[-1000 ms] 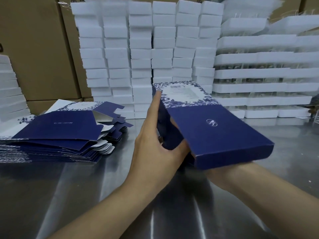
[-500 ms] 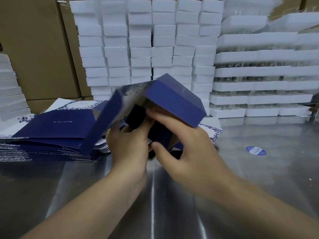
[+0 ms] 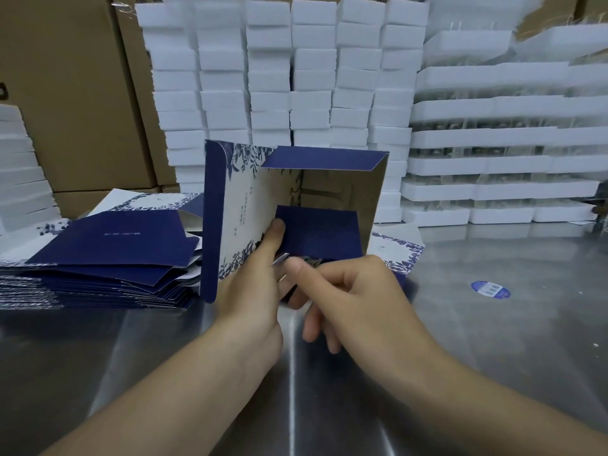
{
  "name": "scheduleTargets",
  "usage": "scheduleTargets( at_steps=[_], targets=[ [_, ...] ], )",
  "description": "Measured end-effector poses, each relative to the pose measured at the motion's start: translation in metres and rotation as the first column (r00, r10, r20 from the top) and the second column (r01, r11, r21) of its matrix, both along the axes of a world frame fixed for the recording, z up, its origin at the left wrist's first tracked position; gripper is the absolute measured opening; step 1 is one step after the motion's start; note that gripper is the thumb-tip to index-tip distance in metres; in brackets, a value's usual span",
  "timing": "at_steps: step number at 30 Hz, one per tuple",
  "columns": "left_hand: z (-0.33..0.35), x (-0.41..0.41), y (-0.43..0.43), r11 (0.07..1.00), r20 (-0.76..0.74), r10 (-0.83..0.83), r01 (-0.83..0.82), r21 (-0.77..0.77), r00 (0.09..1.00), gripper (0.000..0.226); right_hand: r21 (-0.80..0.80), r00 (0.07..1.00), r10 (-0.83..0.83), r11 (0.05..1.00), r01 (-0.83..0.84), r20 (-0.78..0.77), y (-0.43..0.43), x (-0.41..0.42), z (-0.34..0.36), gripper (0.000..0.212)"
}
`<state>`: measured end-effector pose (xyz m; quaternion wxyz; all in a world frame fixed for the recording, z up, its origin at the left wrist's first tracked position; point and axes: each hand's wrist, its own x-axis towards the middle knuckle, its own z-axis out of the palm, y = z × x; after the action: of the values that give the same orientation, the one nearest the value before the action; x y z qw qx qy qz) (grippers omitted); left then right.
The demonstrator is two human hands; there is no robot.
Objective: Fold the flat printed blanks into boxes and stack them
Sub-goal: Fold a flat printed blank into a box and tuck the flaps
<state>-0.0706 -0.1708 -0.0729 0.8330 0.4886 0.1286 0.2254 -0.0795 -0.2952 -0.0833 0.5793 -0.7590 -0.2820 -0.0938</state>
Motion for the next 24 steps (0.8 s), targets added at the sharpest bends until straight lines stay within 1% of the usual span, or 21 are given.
scheduleTargets(
  at_steps=[1,3,6,8,12,15,19,22,24],
  targets=[
    [-0.001,0.000,0.000,1.000,-0.002,-0.008,0.008,-0.017,1.000,0.034,0.053,0.996,-0.004,0.999,0.009,-0.089,0.000,0.002,0.002,0.052],
    [0.000,-0.002,-0.004,0.998,-0.007,-0.015,0.015,-0.066,1.000,0.036,0.158,0.971,0.004,0.987,0.035,-0.241,-0.001,0.004,0.008,0.055],
    [0.003,-0.007,-0.009,0.995,-0.002,-0.047,0.047,-0.084,0.999,0.031,0.268,0.917,0.031,0.960,0.084,-0.398,-0.002,0.005,0.015,0.058],
    [0.003,-0.006,-0.010,0.994,0.018,-0.079,0.080,-0.076,0.997,0.029,0.335,0.880,0.052,0.934,0.125,-0.473,-0.003,0.006,0.018,0.055],
    [-0.001,-0.003,-0.007,0.996,0.019,-0.087,0.088,-0.010,0.996,0.028,0.388,0.874,0.070,0.911,0.141,-0.482,-0.004,0.009,0.017,0.045],
    [-0.003,-0.004,-0.009,0.989,0.006,-0.143,0.143,0.033,0.990,0.027,0.388,0.886,0.055,0.910,0.145,-0.460,-0.003,0.009,0.016,0.043],
    [-0.005,-0.004,-0.010,0.965,0.057,-0.244,0.236,0.113,0.968,0.045,0.389,0.898,0.057,0.912,0.130,-0.436,-0.003,0.008,0.016,0.059],
    [-0.004,-0.005,-0.015,0.924,0.044,-0.320,0.301,0.234,0.946,0.069,0.356,0.902,0.058,0.928,0.108,-0.427,-0.002,0.005,0.015,0.062],
    [-0.003,-0.005,-0.020,0.904,0.042,-0.324,0.296,0.310,0.945,0.082,0.356,0.907,0.074,0.931,0.087,-0.414,-0.001,0.004,0.015,0.060]
  ],
)
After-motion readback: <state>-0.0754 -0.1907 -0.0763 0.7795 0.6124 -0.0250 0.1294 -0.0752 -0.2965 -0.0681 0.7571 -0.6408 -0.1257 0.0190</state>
